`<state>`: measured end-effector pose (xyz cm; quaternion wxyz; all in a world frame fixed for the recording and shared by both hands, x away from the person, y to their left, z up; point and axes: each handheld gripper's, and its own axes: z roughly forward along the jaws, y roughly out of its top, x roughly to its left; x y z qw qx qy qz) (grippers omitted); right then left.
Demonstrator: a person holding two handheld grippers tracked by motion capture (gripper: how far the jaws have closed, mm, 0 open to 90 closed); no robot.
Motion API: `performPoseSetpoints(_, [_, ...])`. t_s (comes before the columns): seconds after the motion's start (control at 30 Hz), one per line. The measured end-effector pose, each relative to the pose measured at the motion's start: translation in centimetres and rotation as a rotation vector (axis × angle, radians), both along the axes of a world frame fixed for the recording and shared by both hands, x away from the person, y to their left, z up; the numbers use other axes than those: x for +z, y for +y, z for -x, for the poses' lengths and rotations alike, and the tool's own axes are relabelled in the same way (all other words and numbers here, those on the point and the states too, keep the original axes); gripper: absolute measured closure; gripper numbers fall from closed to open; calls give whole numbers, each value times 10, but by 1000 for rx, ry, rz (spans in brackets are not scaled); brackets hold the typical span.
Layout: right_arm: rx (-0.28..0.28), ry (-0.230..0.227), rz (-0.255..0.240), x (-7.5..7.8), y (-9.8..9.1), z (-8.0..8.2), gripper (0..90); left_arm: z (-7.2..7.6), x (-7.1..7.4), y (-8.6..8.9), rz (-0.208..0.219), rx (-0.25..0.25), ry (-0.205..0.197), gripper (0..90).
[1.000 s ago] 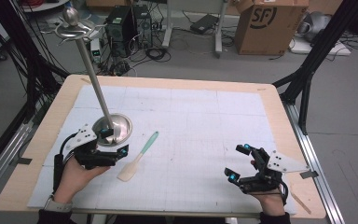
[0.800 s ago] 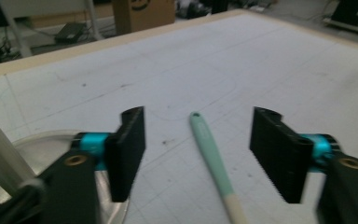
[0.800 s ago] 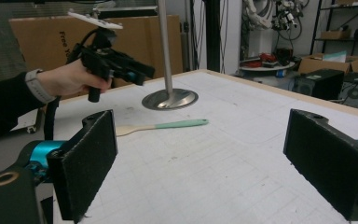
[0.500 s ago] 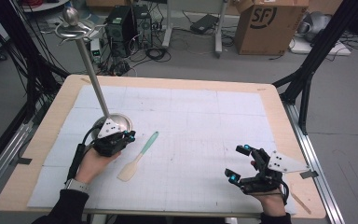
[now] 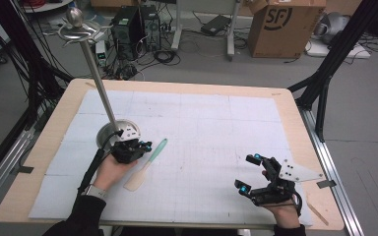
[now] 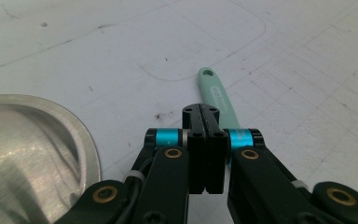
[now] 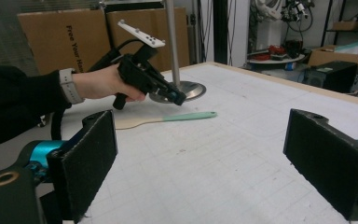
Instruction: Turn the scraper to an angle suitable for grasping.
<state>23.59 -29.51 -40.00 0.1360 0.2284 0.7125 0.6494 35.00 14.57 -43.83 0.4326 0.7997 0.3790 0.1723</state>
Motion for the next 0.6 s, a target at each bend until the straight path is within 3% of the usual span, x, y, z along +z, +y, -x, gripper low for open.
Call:
performPoseSetpoints(0.1, [5, 4, 8, -1, 0, 0, 85, -1, 2, -5, 22, -12, -2, 896])
performPoseSetpoints(0.17, [6, 4, 11, -2, 1, 0, 85, -4, 3, -11, -10, -26, -14, 897])
performPoseSetpoints(0.3, [10, 3, 9, -1, 1, 1, 86, -16, -2, -16, -37, 1, 36, 897])
performPoseSetpoints(0.6, [6, 7, 8, -2, -2, 3, 86, -26, -9, -15, -41, -5, 69, 897])
